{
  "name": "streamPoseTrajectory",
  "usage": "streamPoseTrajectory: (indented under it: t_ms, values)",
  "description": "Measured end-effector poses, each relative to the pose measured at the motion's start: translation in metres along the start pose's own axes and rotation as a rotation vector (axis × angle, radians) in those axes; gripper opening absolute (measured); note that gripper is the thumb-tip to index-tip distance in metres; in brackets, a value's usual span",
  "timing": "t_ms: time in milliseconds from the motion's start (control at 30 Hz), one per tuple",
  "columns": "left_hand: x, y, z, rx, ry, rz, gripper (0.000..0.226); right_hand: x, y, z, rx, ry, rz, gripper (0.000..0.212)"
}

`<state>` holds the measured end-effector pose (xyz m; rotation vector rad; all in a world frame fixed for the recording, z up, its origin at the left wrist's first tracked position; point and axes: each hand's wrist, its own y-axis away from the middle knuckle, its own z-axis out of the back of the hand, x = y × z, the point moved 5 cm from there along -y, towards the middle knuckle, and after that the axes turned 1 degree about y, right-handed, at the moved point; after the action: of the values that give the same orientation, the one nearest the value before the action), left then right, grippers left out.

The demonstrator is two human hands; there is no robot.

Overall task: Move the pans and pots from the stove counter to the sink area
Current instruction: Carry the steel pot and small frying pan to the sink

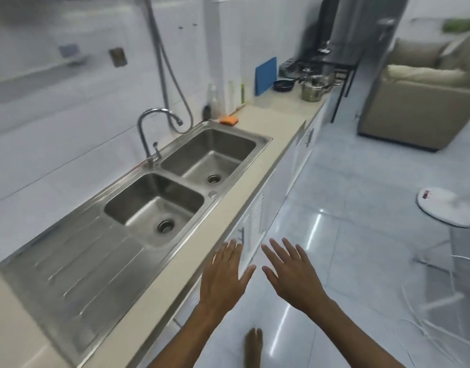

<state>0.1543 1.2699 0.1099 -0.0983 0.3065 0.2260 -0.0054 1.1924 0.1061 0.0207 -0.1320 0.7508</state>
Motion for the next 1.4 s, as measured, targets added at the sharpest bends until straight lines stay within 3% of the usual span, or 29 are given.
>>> streamPoseTrajectory:
  t_ms: [600,1000,1400]
  values:
    - [-0.124,-0.443,-0.067,0.085,-0.047,-0.213,0.083,-0.306,-0.267,0.053,-0.052,-0.045,-0.286,0.065]
    - [-0.226,-0.719,-0.126,0.096,-0.020,-0.101,0.077,-0.559,-0.458,0.069,-0.029,-0.129,-0.263,0.060]
    - [-0.319,-0.998,-0.169,0.017,0.030,-0.114,0.068,-0.781,-0.649,0.089,-0.062,-0.096,-0.234,0.056]
